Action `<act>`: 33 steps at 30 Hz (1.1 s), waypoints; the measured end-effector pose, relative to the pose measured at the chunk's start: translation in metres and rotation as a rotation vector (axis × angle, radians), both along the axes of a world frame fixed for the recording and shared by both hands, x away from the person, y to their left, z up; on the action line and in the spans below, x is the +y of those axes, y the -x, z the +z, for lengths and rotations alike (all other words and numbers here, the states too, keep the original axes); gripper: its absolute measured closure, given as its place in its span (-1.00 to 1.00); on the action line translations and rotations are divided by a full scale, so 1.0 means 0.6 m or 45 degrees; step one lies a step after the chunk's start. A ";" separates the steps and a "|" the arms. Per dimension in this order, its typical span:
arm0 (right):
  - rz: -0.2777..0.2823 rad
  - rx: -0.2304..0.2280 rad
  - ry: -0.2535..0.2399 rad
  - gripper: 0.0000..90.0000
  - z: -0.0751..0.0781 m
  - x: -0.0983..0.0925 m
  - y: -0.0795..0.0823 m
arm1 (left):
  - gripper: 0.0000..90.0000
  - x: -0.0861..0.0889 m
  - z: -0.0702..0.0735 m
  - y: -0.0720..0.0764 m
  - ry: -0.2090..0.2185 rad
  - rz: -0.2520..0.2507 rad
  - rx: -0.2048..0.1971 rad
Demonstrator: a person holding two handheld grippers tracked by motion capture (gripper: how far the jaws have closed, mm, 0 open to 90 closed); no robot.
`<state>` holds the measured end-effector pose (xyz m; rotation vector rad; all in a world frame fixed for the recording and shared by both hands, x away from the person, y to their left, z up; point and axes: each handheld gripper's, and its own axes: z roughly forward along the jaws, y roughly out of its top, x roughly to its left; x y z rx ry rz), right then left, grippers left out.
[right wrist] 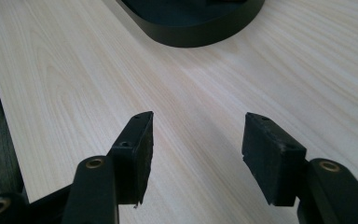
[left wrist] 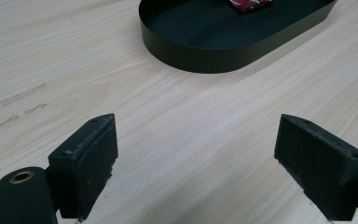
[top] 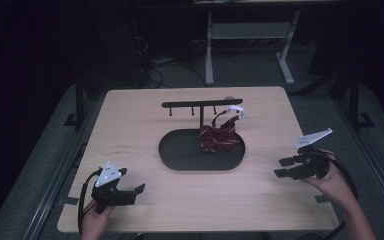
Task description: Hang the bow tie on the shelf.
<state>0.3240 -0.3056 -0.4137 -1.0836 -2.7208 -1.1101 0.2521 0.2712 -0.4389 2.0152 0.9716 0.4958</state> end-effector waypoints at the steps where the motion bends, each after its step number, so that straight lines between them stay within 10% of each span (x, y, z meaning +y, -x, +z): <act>1: -0.001 0.001 -0.003 -0.05 -0.002 0.000 0.001 | -0.71 0.000 0.000 0.000 -0.002 -0.002 -0.001; 33: -0.006 -0.002 -0.042 -0.05 -0.043 0.008 0.046 | -0.71 -0.002 0.001 0.001 -0.006 -0.003 0.002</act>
